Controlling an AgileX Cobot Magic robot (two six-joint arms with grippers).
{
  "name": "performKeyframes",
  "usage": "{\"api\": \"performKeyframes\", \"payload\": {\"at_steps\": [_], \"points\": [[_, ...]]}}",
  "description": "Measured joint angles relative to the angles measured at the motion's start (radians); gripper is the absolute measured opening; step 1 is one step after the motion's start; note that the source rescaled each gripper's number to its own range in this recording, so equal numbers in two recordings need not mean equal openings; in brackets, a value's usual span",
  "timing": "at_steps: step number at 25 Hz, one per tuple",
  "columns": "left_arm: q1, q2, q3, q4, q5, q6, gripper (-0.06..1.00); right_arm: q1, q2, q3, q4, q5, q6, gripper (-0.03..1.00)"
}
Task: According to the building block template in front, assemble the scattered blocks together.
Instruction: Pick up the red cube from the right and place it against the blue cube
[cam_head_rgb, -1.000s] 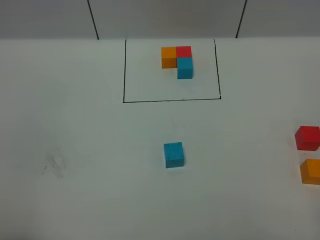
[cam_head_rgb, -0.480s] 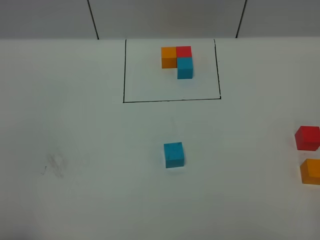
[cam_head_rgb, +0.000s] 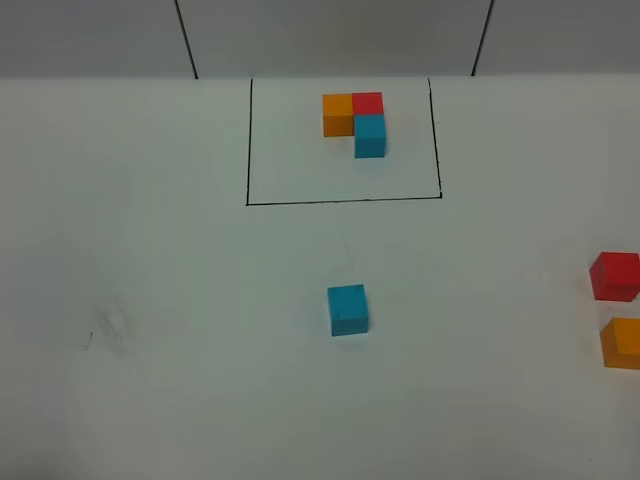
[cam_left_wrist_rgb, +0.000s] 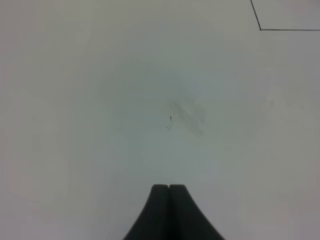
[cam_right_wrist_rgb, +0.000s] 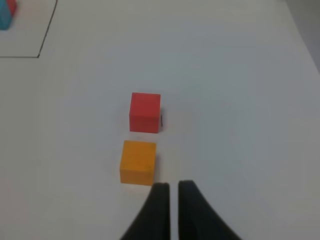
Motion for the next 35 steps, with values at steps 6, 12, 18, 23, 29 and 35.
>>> {"api": "performKeyframes", "payload": {"at_steps": [6,12,18,23,29,35], "points": [[0.0,0.0,0.0,0.0,0.0,0.0,0.0,0.0,0.0,0.0,0.0,0.0,0.0,0.0],[0.0,0.0,0.0,0.0,0.0,0.0,0.0,0.0,0.0,0.0,-0.001,0.0,0.0,0.0],[0.0,0.0,0.0,0.0,0.0,0.0,0.0,0.0,0.0,0.0,-0.001,0.0,0.0,0.0],[0.0,0.0,0.0,0.0,0.0,0.0,0.0,0.0,0.0,0.0,-0.001,0.0,0.0,0.0],[0.0,0.0,0.0,0.0,-0.003,0.0,0.0,0.0,0.0,0.0,-0.001,0.0,0.0,0.0],[0.0,0.0,0.0,0.0,-0.003,0.0,0.0,0.0,0.0,0.0,-0.001,0.0,-0.019,0.16]]}}
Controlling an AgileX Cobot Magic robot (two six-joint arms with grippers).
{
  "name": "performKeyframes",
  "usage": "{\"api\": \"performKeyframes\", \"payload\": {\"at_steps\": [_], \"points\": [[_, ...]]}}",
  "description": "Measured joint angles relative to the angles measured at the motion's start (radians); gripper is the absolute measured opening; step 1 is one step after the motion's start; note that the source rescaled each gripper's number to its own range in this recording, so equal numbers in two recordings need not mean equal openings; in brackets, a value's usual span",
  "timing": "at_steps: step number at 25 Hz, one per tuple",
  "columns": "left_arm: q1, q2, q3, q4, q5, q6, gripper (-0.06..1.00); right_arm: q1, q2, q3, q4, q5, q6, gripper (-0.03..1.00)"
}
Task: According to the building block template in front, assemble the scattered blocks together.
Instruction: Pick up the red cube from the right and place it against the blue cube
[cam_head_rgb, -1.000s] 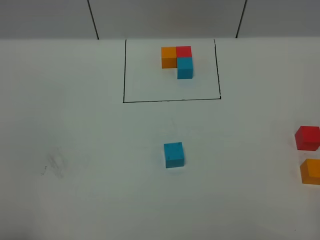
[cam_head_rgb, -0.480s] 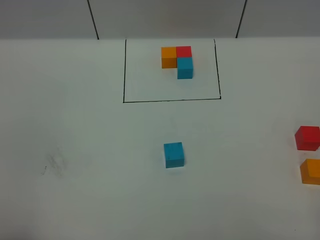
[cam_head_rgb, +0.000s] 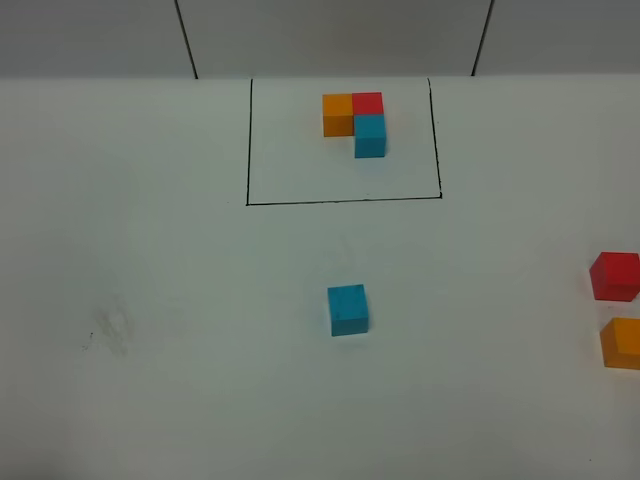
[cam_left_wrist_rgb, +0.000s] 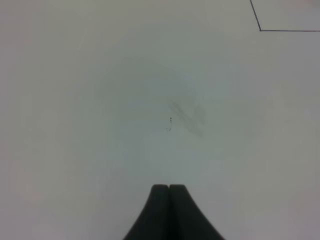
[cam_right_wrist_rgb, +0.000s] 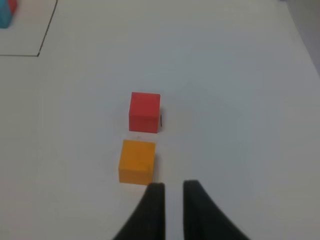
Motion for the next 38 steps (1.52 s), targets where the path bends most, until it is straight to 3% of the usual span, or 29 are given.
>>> {"api": "performKeyframes", "payload": {"at_steps": [2,7,10,13,23,32,38], "points": [[0.0,0.0,0.0,0.0,0.0,0.0,0.0,0.0,0.0,0.0,0.0,0.0,-0.003,0.31],[0.0,0.0,0.0,0.0,0.0,0.0,0.0,0.0,0.0,0.0,0.008,0.0,-0.005,0.85],[0.0,0.0,0.0,0.0,0.0,0.0,0.0,0.0,0.0,0.0,0.015,0.0,0.011,0.97],[0.0,0.0,0.0,0.0,0.0,0.0,0.0,0.0,0.0,0.0,0.015,0.0,0.019,1.0],[0.0,0.0,0.0,0.0,0.0,0.0,0.0,0.0,0.058,-0.072,0.009,0.039,0.009,0.92],[0.0,0.0,0.0,0.0,0.0,0.0,0.0,0.0,0.302,-0.192,-0.004,0.036,-0.025,0.91],[0.0,0.0,0.0,0.0,0.0,0.0,0.0,0.0,0.506,-0.227,-0.001,-0.029,-0.029,0.89]]}}
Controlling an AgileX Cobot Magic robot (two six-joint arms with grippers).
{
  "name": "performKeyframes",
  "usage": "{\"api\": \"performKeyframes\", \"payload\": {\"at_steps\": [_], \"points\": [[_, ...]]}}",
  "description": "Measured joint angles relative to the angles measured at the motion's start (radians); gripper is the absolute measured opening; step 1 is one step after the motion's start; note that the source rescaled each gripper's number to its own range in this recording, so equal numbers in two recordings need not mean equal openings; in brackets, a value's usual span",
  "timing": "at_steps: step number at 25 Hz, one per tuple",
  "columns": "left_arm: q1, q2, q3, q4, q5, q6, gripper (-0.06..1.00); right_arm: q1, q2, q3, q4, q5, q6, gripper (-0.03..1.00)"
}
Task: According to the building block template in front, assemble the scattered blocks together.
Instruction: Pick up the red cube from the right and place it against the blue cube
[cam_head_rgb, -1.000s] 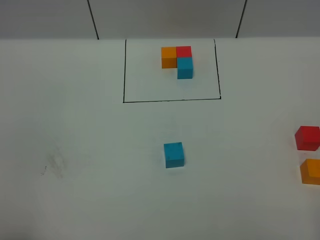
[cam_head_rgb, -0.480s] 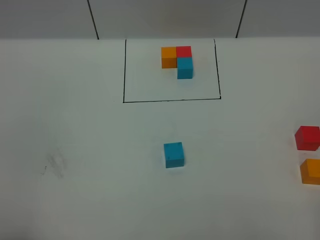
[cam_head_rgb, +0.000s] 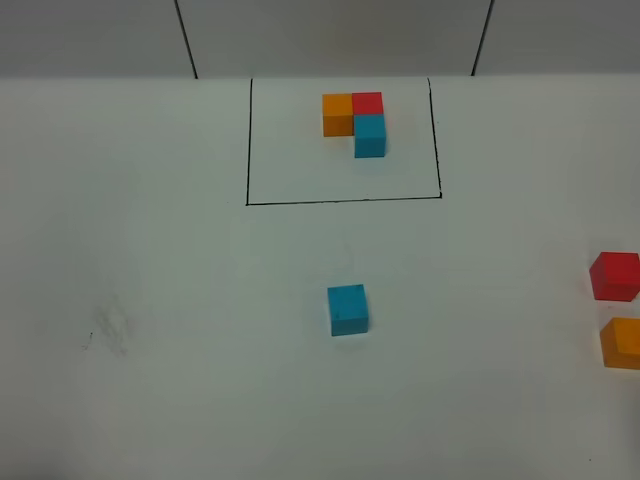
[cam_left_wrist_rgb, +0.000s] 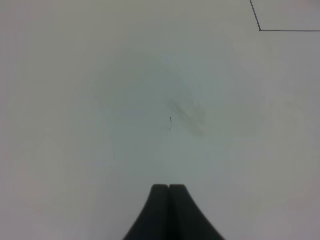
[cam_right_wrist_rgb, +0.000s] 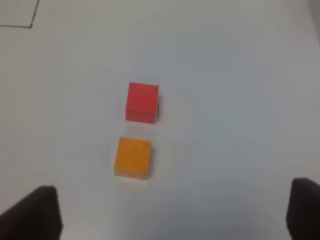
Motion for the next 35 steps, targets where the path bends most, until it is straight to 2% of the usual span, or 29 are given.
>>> {"api": "performKeyframes", "payload": {"at_steps": [13,30,35], "points": [[0.0,0.0,0.0,0.0,0.0,0.0,0.0,0.0,0.331,-0.001,0.049,-0.158,0.001,0.86],[0.0,0.0,0.0,0.0,0.0,0.0,0.0,0.0,0.627,-0.002,0.048,-0.351,0.024,0.86],[0.0,0.0,0.0,0.0,0.0,0.0,0.0,0.0,0.735,-0.002,0.009,-0.397,0.084,0.86]]}}
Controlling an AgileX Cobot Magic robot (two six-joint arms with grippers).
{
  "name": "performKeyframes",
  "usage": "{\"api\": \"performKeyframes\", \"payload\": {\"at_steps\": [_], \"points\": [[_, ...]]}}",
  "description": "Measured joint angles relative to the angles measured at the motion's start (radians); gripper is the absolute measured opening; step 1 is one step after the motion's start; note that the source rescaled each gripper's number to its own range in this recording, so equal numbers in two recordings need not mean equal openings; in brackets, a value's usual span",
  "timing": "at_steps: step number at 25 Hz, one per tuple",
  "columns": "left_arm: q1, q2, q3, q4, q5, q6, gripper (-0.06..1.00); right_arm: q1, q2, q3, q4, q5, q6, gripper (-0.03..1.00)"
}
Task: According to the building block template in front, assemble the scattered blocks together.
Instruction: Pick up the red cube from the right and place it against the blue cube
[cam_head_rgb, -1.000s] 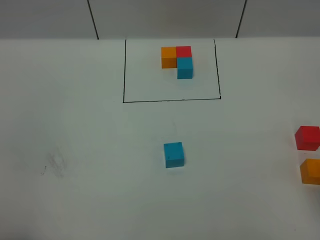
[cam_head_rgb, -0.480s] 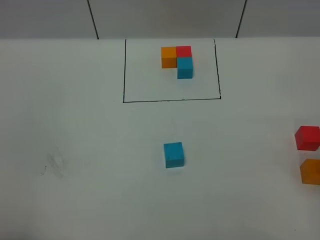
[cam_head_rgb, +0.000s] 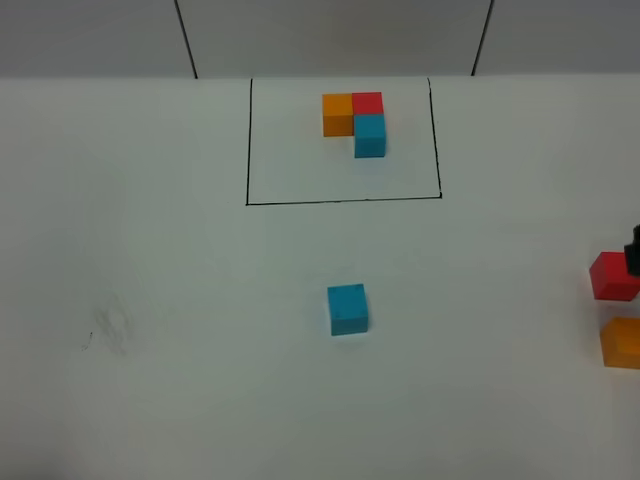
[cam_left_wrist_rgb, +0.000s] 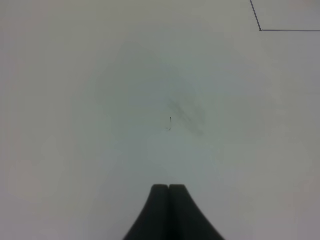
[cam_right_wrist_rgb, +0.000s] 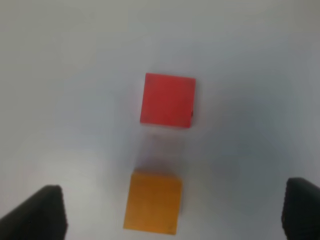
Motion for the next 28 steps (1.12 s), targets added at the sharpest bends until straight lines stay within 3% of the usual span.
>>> {"api": "performKeyframes", "payload": {"at_steps": [8,28], "points": [[0.0,0.0,0.0,0.0,0.0,0.0,0.0,0.0,0.178,-0.001,-0.013,-0.12,0.09,0.86],[0.0,0.0,0.0,0.0,0.0,0.0,0.0,0.0,0.401,-0.001,-0.036,-0.334,0.1,0.86]]}}
